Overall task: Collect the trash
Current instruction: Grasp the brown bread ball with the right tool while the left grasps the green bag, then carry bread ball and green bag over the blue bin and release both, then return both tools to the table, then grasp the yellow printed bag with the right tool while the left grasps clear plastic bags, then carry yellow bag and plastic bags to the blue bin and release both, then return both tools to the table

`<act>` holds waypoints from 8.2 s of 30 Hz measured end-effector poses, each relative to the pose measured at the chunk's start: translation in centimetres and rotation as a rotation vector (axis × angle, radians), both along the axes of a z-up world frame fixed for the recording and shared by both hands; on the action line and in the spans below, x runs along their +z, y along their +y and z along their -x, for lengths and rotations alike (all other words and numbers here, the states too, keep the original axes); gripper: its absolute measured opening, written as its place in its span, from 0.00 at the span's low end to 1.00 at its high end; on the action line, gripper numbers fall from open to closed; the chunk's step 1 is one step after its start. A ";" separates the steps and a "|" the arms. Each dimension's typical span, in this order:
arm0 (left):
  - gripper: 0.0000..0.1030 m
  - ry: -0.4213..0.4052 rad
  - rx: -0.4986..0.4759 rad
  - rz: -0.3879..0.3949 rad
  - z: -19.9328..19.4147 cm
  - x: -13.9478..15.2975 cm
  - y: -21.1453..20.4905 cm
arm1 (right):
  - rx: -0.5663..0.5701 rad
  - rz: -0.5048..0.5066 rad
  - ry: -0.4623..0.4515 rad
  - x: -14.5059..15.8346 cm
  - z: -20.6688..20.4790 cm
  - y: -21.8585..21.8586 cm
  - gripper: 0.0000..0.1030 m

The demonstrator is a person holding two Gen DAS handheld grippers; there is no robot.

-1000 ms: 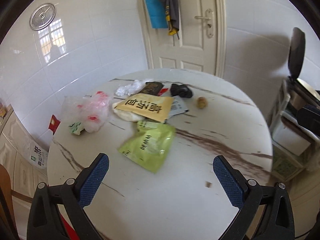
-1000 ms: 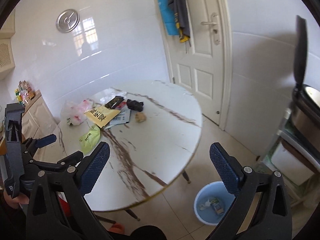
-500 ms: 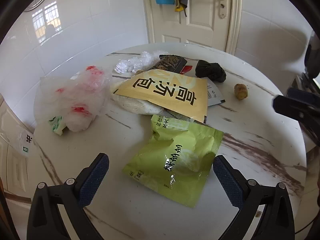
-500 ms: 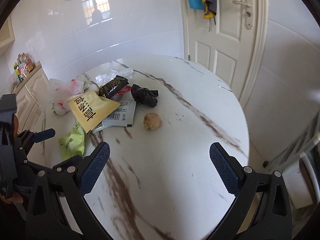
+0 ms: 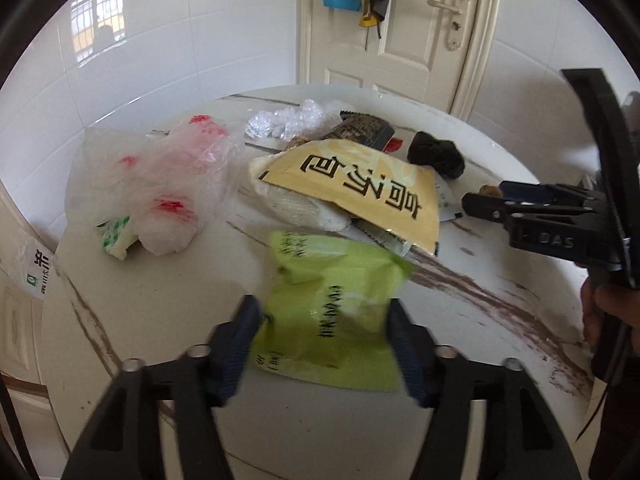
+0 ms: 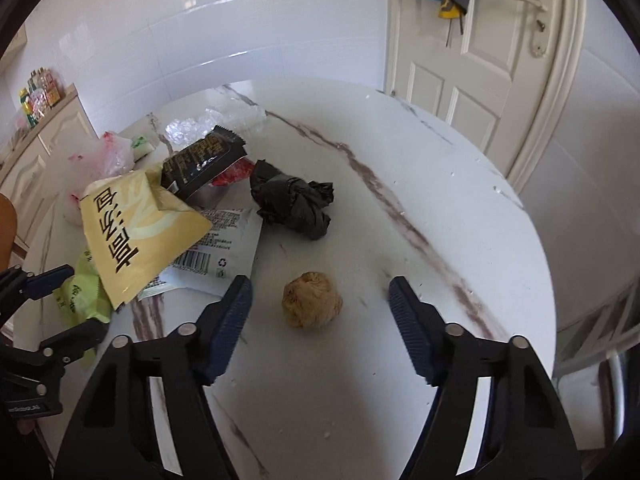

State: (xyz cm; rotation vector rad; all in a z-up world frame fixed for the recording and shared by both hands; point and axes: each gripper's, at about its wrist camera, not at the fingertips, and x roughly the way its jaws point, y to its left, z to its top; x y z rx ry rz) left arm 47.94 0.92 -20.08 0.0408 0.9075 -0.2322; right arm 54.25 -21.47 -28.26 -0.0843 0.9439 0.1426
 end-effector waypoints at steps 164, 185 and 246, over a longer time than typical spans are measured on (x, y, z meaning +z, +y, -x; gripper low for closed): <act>0.29 -0.136 0.129 0.041 -5.5 7.7 4.9 | 0.304 -0.238 -0.071 4.0 4.0 2.7 0.37; 0.30 -0.124 -0.357 0.111 12.9 8.5 -16.4 | -0.016 -0.228 -0.206 7.3 21.6 -13.8 0.37; 0.86 -0.167 -0.432 0.053 13.0 6.1 -23.4 | -0.303 -0.229 -0.254 9.1 29.2 -20.0 0.68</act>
